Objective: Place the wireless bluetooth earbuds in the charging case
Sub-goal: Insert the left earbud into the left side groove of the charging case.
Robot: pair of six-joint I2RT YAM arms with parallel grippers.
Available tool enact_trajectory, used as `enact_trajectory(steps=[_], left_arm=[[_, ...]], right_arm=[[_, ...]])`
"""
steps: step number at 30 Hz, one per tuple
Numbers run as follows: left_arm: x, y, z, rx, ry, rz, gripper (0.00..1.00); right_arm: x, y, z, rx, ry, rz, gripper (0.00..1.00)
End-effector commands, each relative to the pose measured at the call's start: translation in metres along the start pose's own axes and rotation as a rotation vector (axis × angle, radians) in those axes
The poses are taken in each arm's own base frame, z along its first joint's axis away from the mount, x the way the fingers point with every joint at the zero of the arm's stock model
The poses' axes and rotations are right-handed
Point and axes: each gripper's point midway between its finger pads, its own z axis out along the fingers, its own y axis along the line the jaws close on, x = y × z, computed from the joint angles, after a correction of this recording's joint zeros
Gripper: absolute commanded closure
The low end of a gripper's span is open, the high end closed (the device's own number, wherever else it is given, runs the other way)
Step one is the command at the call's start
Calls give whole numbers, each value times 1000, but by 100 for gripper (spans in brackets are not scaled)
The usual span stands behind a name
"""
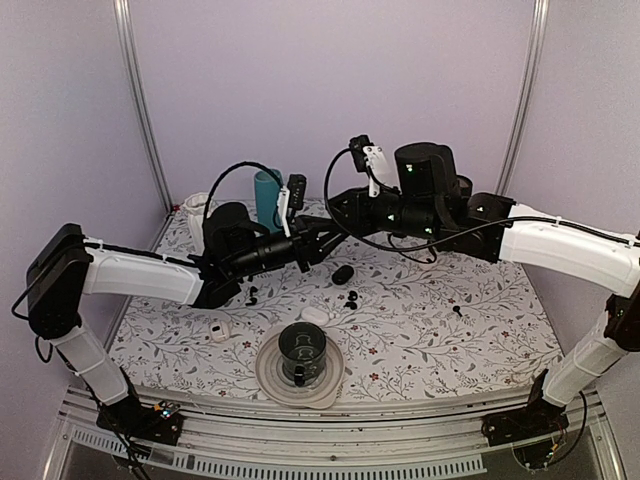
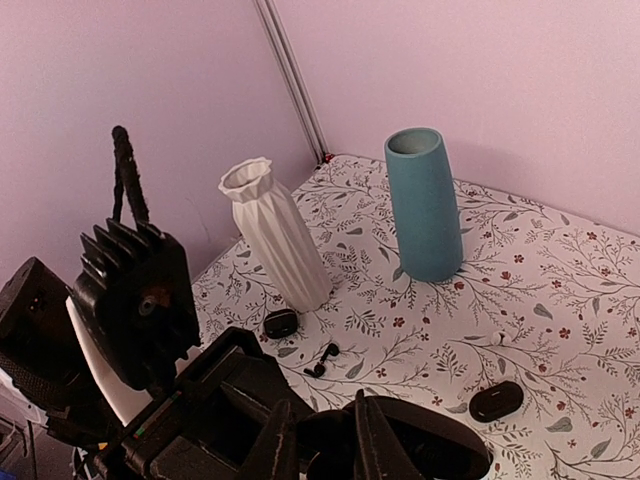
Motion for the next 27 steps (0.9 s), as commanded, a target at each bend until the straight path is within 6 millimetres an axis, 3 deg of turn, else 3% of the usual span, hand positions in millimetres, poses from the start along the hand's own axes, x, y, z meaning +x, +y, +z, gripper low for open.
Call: enact_trajectory(steps=[1, 11, 13, 27], left_arm=[[-26, -12, -1, 10, -59, 46, 100], [-28, -8, -3, -12, -59, 55, 100], [-28, -7, -3, -15, -58, 58, 100], [-27, -6, -5, -24, -43, 84, 100]], right_arm=[[8, 10, 4, -31, 27, 3, 82], [11, 8, 3, -20, 34, 0, 82], [11, 8, 2, -24, 35, -2, 77], [7, 5, -2, -5, 23, -12, 69]])
